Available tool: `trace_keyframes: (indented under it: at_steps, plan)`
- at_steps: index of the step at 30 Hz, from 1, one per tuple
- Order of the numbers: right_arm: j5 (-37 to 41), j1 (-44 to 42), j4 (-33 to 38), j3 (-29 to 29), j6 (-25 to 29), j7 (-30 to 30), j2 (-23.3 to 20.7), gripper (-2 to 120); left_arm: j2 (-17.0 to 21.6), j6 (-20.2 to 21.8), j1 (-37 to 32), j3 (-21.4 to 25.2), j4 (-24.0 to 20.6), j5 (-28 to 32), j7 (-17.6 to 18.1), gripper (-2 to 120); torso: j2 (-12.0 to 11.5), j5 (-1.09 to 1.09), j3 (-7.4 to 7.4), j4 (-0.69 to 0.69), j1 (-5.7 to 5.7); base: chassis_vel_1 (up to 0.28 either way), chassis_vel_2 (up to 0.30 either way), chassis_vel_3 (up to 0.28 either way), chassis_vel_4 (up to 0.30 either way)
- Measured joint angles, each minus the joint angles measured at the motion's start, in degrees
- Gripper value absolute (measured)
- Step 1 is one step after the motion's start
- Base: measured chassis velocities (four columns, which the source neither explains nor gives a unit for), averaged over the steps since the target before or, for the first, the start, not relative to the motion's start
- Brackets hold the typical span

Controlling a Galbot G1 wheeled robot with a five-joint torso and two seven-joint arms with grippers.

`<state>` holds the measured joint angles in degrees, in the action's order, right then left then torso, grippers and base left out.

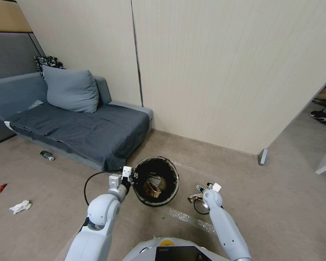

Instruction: Pick up the trash bin, then pick up the garbage from the floor and place it into the trash bin.

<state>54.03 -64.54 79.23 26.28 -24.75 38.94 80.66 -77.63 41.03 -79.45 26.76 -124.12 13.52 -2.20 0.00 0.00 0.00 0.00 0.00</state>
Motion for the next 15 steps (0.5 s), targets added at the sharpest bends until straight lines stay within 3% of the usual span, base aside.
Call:
trace_keyframes:
  at_steps: [15]
  plan:
    - [-0.5, -4.3, 8.6, -1.0, -0.3, 1.7, -1.5, 100, -0.1, -0.1, 0.0, -0.4, 0.1, -0.2, 0.0, 1, 0.0, 0.0, 0.0, 0.0, 0.0, 0.0, 0.0, 0.0, 0.0]
